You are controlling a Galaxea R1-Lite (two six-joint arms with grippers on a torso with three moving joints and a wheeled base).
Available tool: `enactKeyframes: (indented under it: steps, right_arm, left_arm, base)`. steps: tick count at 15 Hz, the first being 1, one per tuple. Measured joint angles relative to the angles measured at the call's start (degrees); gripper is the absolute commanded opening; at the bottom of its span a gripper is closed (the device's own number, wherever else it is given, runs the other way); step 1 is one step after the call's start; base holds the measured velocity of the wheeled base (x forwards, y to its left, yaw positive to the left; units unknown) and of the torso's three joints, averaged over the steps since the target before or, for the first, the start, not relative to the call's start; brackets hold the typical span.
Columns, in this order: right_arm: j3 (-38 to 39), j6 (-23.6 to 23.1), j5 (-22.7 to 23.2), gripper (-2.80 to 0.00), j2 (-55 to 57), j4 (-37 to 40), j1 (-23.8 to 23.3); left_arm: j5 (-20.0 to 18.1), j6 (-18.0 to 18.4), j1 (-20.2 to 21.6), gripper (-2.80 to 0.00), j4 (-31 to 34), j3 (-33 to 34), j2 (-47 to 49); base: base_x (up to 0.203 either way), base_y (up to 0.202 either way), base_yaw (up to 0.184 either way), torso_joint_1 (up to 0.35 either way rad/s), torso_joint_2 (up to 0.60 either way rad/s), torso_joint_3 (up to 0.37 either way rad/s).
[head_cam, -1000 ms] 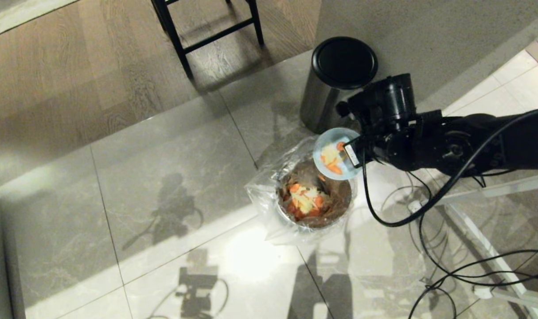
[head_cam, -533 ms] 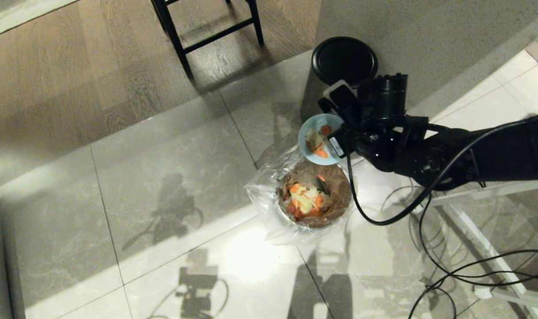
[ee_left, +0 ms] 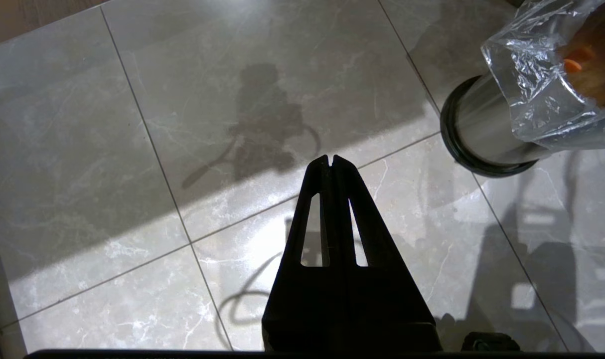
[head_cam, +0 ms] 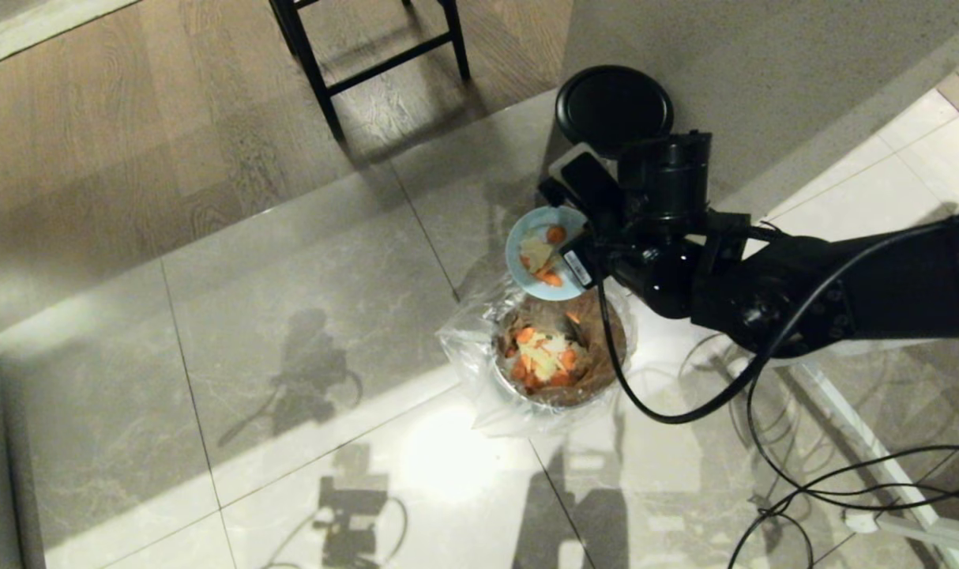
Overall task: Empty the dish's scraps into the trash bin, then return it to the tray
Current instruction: Pour the leftover food from the bowl into the trash can
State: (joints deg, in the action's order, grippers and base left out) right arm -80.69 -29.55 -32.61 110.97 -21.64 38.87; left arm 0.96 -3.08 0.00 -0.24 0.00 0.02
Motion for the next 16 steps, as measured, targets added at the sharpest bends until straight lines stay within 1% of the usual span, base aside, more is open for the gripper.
enactKeyframes:
  steps: [1, 4, 7, 11, 16]
  right_arm:
    - [0.88, -1.17, 0.01, -2.80, -0.42, -0.82, 0.40]
    - [5.38, -5.40, 0.23, -2.80, -1.82, -6.56, 1.86]
    - [9.31, -12.63, 0.56, -2.80, -2.59, -14.75, 3.18]
    - [16.28, -20.27, 1.02, -2.80, -3.25, -25.99, 4.30]
    - [25.93, -25.50, 1.06, -2.80, -4.62, -36.03, 5.03]
  left_arm:
    - [-0.02, 0.02, 0.00, -2.80, 0.00, 0.00, 0.00]
    - [-0.02, 0.02, 0.00, -2.80, -0.02, 0.00, 0.00]
    - [-0.02, 0.04, 0.00, -2.80, 0.00, 0.00, 0.00]
    - [-0.02, 0.02, 0.00, -2.80, 0.02, 0.00, 0.00]
    - [-0.03, 0.02, 0.00, -2.80, 0.00, 0.00, 0.00]
  base:
    - [0.000, 0.000, 0.000, 0.000, 0.00, 0.000]
    - [0.000, 0.000, 0.000, 0.000, 0.00, 0.000]
    - [0.000, 0.000, 0.000, 0.000, 0.00, 0.000]
    - [0.000, 0.000, 0.000, 0.000, 0.00, 0.000]
    - [0.000, 0.000, 0.000, 0.000, 0.00, 0.000]
